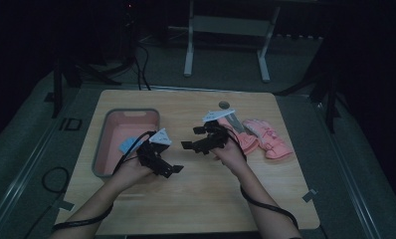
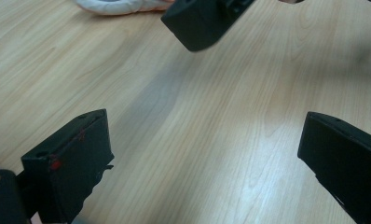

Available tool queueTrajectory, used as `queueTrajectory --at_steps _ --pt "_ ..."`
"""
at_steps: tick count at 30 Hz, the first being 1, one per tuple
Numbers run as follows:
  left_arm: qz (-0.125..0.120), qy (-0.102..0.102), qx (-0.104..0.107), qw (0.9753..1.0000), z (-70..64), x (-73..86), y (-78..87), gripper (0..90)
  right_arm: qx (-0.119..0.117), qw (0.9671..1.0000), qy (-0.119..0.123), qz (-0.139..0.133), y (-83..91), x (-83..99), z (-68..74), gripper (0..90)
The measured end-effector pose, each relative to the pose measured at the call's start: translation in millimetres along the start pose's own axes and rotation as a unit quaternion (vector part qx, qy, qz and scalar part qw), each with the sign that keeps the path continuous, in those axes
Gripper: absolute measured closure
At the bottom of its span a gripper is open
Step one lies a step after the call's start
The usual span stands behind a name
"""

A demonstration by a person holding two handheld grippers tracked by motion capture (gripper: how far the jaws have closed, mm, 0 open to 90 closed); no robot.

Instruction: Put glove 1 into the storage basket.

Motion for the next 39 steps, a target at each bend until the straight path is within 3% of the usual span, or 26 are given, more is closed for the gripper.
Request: queueTrajectory --at_steps 5,8,19,25,33,35,37,39 --pt "0.005 -0.002 0.011 0.9999 -7.9 0.2 -13.9 2.9 0.010 0.9999 0.002 0.001 14.2 11.9 -8.6 14.3" --pt "0.004 -0.011 0.003 0.9999 -14.6 -2.2 -18.5 2.9 0.012 0.9999 -0.005 -0.002 24.3 18.7 -13.8 14.3" --pt "0.006 -0.020 0.036 0.9991 -39.7 -4.1 -42.8 2.9 0.028 0.9994 -0.020 -0.004 51.7 39.1 -23.9 14.2" --pt "0.014 -0.018 0.053 0.9983 -48.2 4.2 -58.2 2.9 0.037 0.9992 -0.012 -0.009 60.8 50.7 -28.6 15.2" --pt "0.014 -0.015 0.053 0.9984 -52.8 19.6 -68.9 2.9 0.057 0.9982 -0.012 0.012 69.8 68.8 -26.9 12.0" --pt "0.011 -0.012 0.053 0.9984 -54.6 25.6 -71.4 2.9 0.058 0.9980 -0.021 0.009 71.7 72.8 -25.5 12.0" --pt "0.010 -0.010 0.051 0.9986 -55.5 27.5 -72.4 2.9 0.052 0.9983 -0.023 0.013 73.0 75.5 -24.8 12.4" --pt "0.008 -0.010 0.049 0.9987 -57.3 32.7 -74.6 2.9 0.062 0.9977 -0.020 0.022 76.6 82.2 -25.2 15.6"
Point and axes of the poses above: each handheld gripper's, and its own axes: y roughly backward along the jaws, x roughly out of its underside, z roughly to its left, the point moved 3 cm from there along -y, roughly forward along the jaws, and after that the axes turned 6 degrees about -z, right-handed, at the moved point
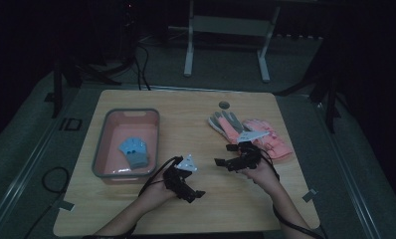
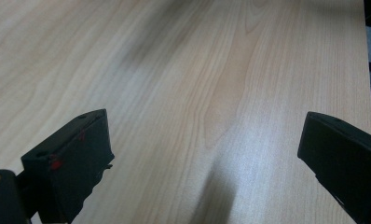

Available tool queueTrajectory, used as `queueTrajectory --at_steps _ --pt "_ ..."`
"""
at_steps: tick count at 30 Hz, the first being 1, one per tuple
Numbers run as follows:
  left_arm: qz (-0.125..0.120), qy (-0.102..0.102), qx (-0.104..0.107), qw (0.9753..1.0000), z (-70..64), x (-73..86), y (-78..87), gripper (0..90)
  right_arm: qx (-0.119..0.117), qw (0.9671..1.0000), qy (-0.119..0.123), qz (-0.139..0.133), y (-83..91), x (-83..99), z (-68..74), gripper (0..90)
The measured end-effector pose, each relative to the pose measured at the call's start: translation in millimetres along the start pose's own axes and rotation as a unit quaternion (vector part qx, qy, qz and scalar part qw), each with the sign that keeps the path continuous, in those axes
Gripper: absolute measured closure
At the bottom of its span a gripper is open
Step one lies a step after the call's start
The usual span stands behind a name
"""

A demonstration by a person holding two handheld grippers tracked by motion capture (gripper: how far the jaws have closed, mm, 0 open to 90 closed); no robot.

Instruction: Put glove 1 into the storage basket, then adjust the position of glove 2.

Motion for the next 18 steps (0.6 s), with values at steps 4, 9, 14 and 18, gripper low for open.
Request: queueTrajectory --at_steps 4,9,14,18 --pt "-0.008 -0.002 -0.007 0.9999 -2.7 6.0 -1.4 2.9 0.015 0.9998 0.006 -0.006 10.1 3.5 -8.7 30.7" --pt "-0.007 -0.004 -0.009 0.9999 -6.2 12.9 -4.4 2.9 0.038 0.9992 0.006 -0.004 21.3 2.5 -26.3 45.9" --pt "-0.010 -0.005 -0.007 0.9999 -8.7 17.1 -5.2 2.9 0.060 0.9982 0.003 -0.007 25.3 -1.1 -45.2 52.1" --pt "-0.011 -0.007 -0.008 0.9999 -9.8 18.7 -4.9 2.9 0.075 0.9970 0.000 -0.016 26.6 -7.0 -59.3 54.9"
Point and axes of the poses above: each handheld gripper's, and its own axes: y roughly backward along the jaws, x roughly out of its underside, z roughly to its left, the point moved 3 cm from there along -y, roughly forward along the jaws, and after that the axes turned 6 degrees about -z, right-handed, at the moved point
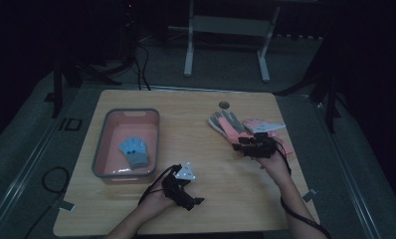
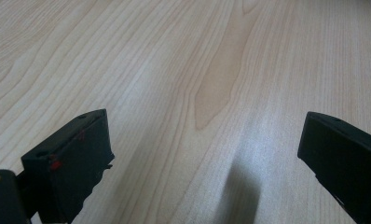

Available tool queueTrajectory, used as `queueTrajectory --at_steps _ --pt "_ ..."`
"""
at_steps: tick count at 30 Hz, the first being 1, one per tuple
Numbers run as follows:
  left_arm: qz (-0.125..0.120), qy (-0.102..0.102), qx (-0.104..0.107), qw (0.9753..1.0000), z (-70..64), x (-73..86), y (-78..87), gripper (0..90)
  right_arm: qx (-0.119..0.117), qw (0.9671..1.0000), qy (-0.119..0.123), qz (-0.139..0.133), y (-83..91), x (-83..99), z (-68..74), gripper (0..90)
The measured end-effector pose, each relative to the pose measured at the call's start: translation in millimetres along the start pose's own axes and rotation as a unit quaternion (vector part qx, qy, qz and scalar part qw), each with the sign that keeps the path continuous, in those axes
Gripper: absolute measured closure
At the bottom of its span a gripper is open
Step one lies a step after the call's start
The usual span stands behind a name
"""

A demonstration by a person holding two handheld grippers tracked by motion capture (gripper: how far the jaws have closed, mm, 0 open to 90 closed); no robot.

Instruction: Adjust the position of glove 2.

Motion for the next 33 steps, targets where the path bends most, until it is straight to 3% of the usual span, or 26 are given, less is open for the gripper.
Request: queueTrajectory --at_steps 2,4,6,11,14,19,21,26,27,29,33 --pt "0.000 0.000 0.002 1.0000 -1.7 2.4 -0.5 2.9 0.019 0.9998 -0.009 0.002 -4.1 -7.3 -16.4 59.5" --pt "0.000 -0.001 0.006 1.0000 -2.3 3.6 -0.7 3.0 0.024 0.9996 -0.013 0.007 -6.5 -9.3 -21.7 59.5" --pt "0.001 0.001 0.009 1.0000 -1.9 4.5 -1.0 2.9 0.041 0.9987 -0.015 0.025 -16.6 -13.7 -36.4 62.5" --pt "0.001 0.002 0.011 0.9999 -1.8 5.1 -1.1 2.9 0.060 0.9969 -0.015 0.049 -31.0 -17.3 -51.5 63.3" --pt "0.001 0.002 0.013 0.9999 -2.0 5.3 -1.2 2.9 0.076 0.9937 -0.003 0.082 -45.3 -18.0 -61.6 63.2" --pt "0.002 0.002 0.013 0.9999 -1.6 6.1 -1.8 2.9 0.074 0.9896 0.011 0.123 -62.3 -15.4 -67.9 62.4" --pt "0.003 0.003 0.014 0.9999 -1.8 6.2 -2.0 3.0 0.066 0.9888 -0.008 0.134 -66.6 -13.1 -70.8 62.4" --pt "0.004 0.000 0.015 0.9999 -2.4 6.2 -1.5 3.0 0.053 0.9890 -0.032 0.134 -68.0 -9.5 -74.3 67.9" --pt "0.005 -0.002 0.016 0.9999 -2.2 6.6 -1.7 2.9 0.051 0.9891 -0.029 0.135 -67.3 -8.5 -73.7 76.4" --pt "0.004 -0.002 0.015 0.9999 -2.0 6.5 -2.0 3.0 0.054 0.9887 -0.020 0.139 -67.4 -8.0 -69.4 84.5" --pt "0.002 0.000 0.016 0.9999 -2.1 6.0 -1.4 3.0 0.052 0.9897 -0.039 0.127 -66.1 -11.7 -60.7 87.7"
Point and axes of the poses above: each handheld gripper's, and its own axes: y roughly backward along the jaws, x roughly out of its underside, z roughly to its left, the point moved 3 cm from there along -y, roughly forward along the jaws, and after that the axes turned 6 degrees about -z, right-handed, at the moved point
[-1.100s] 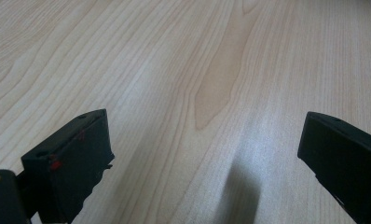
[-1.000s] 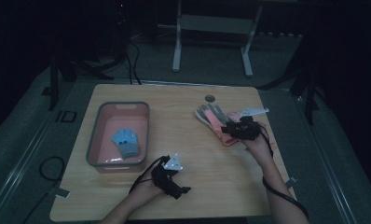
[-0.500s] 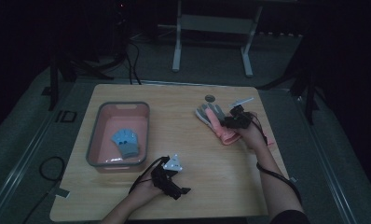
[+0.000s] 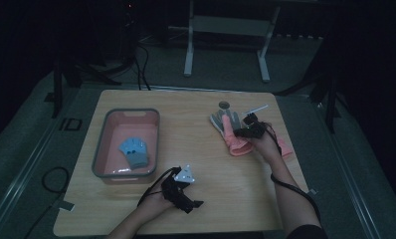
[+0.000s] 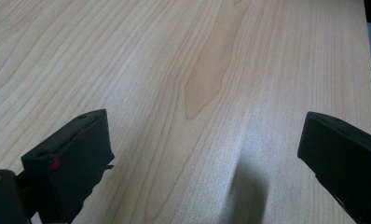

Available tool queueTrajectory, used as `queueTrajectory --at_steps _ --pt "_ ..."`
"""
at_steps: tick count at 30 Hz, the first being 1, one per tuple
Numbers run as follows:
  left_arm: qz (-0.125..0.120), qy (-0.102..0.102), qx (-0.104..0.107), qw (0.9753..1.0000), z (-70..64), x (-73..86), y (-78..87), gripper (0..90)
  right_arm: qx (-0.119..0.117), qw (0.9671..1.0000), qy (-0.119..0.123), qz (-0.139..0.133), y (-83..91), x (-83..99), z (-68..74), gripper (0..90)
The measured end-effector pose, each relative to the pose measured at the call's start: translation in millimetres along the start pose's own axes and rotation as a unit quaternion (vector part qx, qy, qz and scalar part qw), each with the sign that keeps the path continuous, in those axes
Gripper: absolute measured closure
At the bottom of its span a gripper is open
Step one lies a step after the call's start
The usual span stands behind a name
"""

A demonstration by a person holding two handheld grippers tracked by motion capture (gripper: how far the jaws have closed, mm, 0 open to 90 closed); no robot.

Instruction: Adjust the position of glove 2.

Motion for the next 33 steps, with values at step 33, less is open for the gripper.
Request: queueTrajectory --at_steps 33 --pt "0.002 -0.005 -0.006 1.0000 -1.5 1.6 1.9 2.9 0.036 0.9960 -0.063 -0.053 52.7 59.9 134.5 89.0"
Point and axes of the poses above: each handheld gripper's, and its own axes: y roughly backward along the jaws, x roughly out of its underside, z roughly to its left, the point moved 3 cm from there along -y, roughly forward along the jaws, and after that the axes turned 6 degrees about -z, right-handed, at the moved point
